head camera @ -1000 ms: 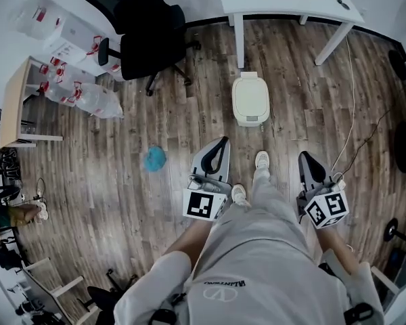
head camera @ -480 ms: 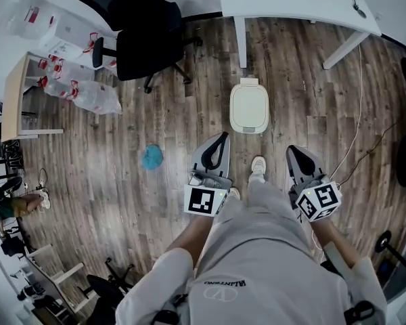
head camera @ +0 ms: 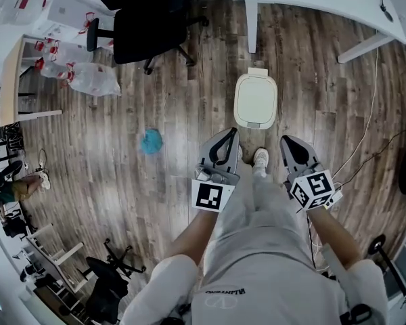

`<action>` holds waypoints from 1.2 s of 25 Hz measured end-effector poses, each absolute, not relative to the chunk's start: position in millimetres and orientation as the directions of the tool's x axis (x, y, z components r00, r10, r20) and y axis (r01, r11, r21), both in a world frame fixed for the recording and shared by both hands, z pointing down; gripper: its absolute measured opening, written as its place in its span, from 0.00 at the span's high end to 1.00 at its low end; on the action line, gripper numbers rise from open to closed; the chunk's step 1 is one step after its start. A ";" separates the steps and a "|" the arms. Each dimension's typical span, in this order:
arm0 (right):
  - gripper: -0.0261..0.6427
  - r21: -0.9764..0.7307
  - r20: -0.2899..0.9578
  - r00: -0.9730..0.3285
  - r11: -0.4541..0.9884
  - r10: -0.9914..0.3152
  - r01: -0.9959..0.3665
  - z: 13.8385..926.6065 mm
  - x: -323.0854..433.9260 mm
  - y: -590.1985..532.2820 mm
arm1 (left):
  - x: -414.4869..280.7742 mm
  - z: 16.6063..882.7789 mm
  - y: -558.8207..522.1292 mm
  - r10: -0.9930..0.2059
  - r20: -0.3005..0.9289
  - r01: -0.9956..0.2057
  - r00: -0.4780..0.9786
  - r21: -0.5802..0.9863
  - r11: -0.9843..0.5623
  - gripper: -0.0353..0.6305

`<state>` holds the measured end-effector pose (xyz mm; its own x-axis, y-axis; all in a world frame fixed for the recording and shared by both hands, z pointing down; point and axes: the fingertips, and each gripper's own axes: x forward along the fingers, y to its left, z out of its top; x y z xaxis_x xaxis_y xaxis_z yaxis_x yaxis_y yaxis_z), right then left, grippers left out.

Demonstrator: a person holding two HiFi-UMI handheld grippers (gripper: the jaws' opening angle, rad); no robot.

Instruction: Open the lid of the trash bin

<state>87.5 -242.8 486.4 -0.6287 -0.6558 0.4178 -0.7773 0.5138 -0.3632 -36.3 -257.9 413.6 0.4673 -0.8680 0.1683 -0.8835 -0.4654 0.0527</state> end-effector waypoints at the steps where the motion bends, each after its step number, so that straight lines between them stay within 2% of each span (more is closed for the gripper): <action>1: 0.94 -0.367 0.436 -0.626 0.508 -0.646 -0.779 501.7 84.2 -246.9 | -36.8 426.6 -262.2 -0.866 0.175 -0.883 0.469 0.062 -0.466 0.95; 17: 0.94 -0.432 0.680 -0.583 0.399 -0.446 -0.809 805.6 29.0 -270.6 | -46.0 719.6 -288.7 -0.771 0.385 -0.862 0.507 0.246 -0.444 0.95; 21: 0.94 -0.417 0.708 -0.576 0.417 -0.409 -0.808 853.3 23.6 -272.2 | -35.7 766.8 -297.1 -0.744 0.390 -0.840 0.542 0.216 -0.498 0.95; 30: 0.94 -0.408 0.762 -0.551 0.409 -0.340 -0.816 918.2 12.4 -257.6 | -31.2 824.6 -287.9 -0.728 0.418 -0.839 0.544 0.264 -0.475 0.95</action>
<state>12.4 -257.6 918.2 -0.5515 -0.3405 0.7615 -0.8162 0.4089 -0.4082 -31.2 -287.9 824.6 0.5435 -0.7278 0.4181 -0.8394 -0.4754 0.2636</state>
